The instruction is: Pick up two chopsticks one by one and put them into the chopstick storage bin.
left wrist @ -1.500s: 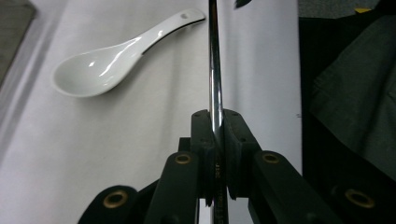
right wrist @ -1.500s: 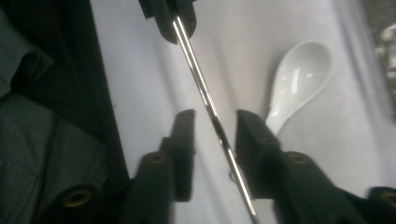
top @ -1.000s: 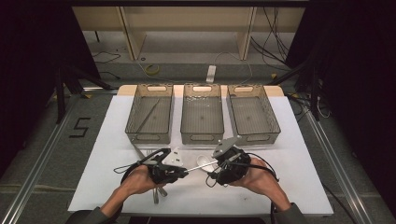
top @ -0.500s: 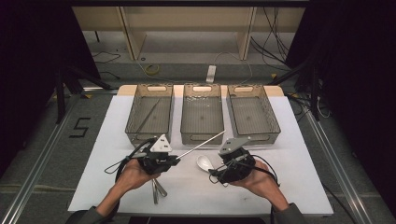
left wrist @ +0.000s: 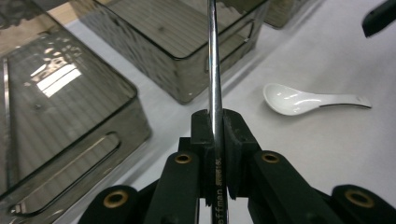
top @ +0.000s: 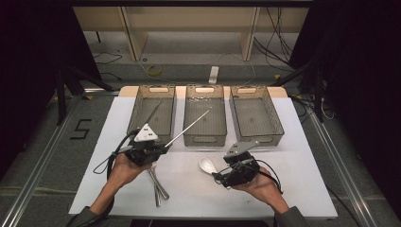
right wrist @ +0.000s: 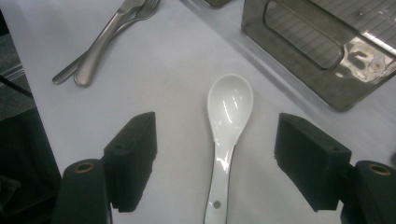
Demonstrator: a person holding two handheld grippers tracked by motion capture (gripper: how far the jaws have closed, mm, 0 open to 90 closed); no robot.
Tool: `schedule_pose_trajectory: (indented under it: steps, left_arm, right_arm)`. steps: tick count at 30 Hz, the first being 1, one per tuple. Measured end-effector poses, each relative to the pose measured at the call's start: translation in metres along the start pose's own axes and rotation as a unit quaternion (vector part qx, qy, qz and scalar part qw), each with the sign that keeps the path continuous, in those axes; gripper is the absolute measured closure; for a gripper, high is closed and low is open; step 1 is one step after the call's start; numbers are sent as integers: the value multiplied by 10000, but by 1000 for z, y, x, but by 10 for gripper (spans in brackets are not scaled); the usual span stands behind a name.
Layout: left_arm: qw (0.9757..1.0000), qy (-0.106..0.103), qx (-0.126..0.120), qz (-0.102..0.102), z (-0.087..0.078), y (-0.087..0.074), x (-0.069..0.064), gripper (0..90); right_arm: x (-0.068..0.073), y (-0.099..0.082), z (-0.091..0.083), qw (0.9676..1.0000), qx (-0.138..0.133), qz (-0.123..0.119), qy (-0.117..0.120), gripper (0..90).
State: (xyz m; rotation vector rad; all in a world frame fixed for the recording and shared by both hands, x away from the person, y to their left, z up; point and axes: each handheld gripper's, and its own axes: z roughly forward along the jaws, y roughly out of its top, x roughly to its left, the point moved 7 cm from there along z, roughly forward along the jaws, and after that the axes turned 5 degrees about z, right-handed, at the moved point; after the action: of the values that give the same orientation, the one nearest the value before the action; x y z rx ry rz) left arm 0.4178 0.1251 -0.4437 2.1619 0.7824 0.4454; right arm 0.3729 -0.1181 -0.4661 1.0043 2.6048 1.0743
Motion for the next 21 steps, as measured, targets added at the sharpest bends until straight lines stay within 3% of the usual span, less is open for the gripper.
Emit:
schedule_pose_trajectory:
  steps: [8, 12, 16, 21]
  left_arm:
    - [9985, 347, -103, -406, -7, -1, 33, 836]
    - [9963, 526, -171, -653, -7, -1, 50, 836]
    - [9946, 664, -189, -773, -5, 2, 62, 836]
    - [9918, 775, -235, -984, -1, 6, 75, 836]
  right_arm:
    - [-1, -8, 4, 9999, -44, 125, -14, 296]
    - [-4, -9, 1, 9995, -189, 241, -31, 282]
    - [-5, -10, -4, 9985, -402, 359, -4, 268]
    - [-6, -13, -5, 9982, -453, 402, 40, 257]
